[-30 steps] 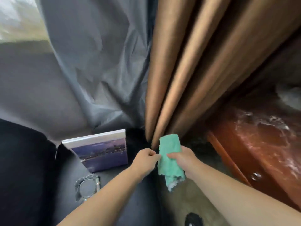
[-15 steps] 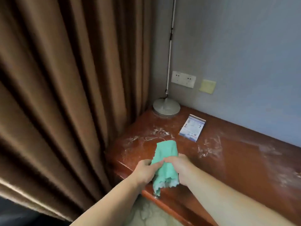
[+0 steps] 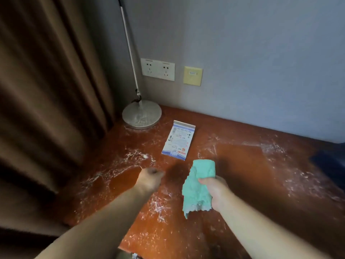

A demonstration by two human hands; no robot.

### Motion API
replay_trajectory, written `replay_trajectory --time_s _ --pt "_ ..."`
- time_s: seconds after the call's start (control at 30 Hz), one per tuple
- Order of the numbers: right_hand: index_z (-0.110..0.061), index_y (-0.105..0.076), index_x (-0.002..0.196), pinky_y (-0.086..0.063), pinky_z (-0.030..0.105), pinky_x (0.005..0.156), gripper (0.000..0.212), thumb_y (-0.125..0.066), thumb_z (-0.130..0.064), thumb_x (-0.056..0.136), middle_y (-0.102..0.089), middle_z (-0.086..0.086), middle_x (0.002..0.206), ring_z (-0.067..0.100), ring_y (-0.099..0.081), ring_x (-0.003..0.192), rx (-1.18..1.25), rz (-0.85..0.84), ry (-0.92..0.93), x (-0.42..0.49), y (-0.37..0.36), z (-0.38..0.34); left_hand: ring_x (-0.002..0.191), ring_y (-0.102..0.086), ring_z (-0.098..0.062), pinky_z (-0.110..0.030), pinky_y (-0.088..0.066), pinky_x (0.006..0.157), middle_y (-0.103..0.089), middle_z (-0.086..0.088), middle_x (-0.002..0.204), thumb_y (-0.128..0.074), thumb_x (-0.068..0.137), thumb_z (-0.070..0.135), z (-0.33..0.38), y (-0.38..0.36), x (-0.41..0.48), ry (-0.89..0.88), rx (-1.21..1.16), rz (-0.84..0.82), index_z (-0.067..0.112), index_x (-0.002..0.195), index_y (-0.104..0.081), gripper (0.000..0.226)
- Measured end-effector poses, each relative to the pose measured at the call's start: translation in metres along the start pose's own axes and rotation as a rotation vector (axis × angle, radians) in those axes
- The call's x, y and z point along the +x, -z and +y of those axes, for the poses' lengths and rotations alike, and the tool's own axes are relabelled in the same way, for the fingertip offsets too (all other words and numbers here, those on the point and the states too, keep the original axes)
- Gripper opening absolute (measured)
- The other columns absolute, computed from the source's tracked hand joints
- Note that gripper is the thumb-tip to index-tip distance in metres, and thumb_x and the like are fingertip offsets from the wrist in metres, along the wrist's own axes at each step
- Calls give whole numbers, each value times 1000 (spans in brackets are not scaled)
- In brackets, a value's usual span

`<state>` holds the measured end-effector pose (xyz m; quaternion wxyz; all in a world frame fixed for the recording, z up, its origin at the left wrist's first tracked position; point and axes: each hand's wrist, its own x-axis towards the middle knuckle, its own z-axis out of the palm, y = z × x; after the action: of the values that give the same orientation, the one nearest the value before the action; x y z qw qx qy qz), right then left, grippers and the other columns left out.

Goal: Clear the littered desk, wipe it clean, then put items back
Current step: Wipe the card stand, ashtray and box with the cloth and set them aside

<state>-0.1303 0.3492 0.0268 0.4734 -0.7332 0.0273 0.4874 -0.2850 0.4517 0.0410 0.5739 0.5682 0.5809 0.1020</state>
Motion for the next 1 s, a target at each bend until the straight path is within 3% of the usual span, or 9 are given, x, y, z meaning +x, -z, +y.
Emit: replay_trajectory --time_s 0.1,0.17,0.27,0.33,0.43,0.57,0.73,0.9,1.0 --pt "-4 -60 109 -54 46 82 25 -64 -3 84 -67 16 104 34 -66 89 31 79 8 26 -4 -26 61 -53 -12 -23 -44 55 -60 0 77 -56 94 19 25 2 51 -46 57 20 8 115 -63 25" --pt "-4 -61 107 -54 46 82 23 -64 -1 84 -67 17 101 33 -66 87 52 111 18 43 -15 -43 70 -57 -15 -21 -43 59 -65 -6 92 -54 94 17 43 2 80 -51 114 8 7 122 -60 30" --pt "0 -63 106 -54 50 83 26 -65 2 80 -68 19 99 35 -67 86 69 146 27 67 -36 -67 113 -56 -26 -26 -43 85 -54 -14 133 -52 95 14 61 0 119 -32 167 -8 2 133 -50 40" --pt "-1 -62 108 -53 51 85 28 -65 2 80 -68 22 103 37 -67 88 77 143 15 81 -51 -77 123 -50 -29 -31 -40 96 -48 -16 139 -52 95 12 68 -5 141 -6 123 -42 1 137 -43 45" --pt "0 -59 113 -54 48 80 30 -62 2 83 -66 21 102 37 -65 88 92 99 -35 93 -66 -84 118 -53 -30 -33 -43 90 -49 -16 136 -54 93 9 75 -11 161 58 12 -87 1 138 -41 47" --pt "-3 -55 102 -48 30 51 16 -59 -1 87 -62 13 79 27 -61 66 121 101 -74 93 -66 -89 93 -60 -25 -30 -46 77 -62 -10 117 -58 91 8 80 -14 165 88 -83 -66 1 123 -56 33" --pt "3 -56 108 -51 36 58 22 -58 -2 87 -67 21 88 33 -65 72 229 61 -84 77 -47 -91 81 -64 -24 -31 -51 67 -67 -7 94 -50 96 15 90 -20 141 53 -236 -130 9 116 -60 23" --pt "4 -59 100 -54 33 50 18 -50 -6 89 -69 20 70 29 -67 56 256 -9 -113 47 0 -80 85 -69 -26 -42 -55 81 -72 -8 90 -45 97 37 99 -35 83 2 -371 -246 18 90 -64 28" --pt "3 -59 92 -53 31 45 19 -43 -8 90 -66 17 63 27 -64 50 226 -72 -127 23 35 -71 101 -66 -29 -51 -46 95 -72 -10 103 -50 87 49 100 -42 45 -19 -510 -428 20 100 -69 37"
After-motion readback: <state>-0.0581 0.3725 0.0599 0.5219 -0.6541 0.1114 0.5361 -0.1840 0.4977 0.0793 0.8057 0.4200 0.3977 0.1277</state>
